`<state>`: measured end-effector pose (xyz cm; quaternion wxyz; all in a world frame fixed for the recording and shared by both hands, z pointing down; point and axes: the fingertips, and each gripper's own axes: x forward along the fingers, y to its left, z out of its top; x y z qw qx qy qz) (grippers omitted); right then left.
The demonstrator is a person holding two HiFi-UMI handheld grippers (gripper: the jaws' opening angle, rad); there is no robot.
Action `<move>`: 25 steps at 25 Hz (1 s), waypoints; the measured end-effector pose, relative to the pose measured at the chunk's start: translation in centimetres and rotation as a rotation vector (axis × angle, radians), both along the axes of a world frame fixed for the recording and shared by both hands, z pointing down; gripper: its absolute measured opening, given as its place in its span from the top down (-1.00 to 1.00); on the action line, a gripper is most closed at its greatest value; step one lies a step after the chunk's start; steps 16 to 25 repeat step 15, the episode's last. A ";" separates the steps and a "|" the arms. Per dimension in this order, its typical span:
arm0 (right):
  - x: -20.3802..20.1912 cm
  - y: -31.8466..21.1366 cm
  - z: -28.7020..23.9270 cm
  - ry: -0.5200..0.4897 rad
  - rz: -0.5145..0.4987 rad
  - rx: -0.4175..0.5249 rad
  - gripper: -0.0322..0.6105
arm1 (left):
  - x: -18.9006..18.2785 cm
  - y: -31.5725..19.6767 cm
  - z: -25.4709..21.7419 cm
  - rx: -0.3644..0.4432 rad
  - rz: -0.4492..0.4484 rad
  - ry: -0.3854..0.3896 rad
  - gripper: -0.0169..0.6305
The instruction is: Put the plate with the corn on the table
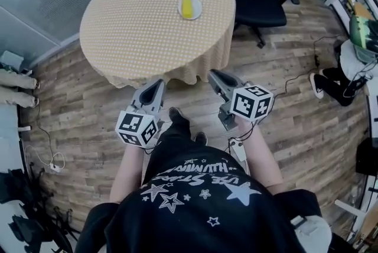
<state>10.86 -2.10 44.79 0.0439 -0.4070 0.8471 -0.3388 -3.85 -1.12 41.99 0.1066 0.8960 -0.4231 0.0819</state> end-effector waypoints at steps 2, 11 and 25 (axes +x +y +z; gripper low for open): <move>0.0 0.1 -0.1 -0.002 -0.004 0.007 0.75 | 0.2 0.4 -0.3 0.009 -0.002 -0.005 0.93; -1.4 0.5 -1.2 0.019 -0.019 0.046 0.75 | -0.3 1.4 -1.9 0.044 -0.002 0.011 0.93; -2.8 0.7 -2.0 0.044 -0.024 0.074 0.75 | -1.2 2.0 -1.9 0.039 0.004 0.013 0.93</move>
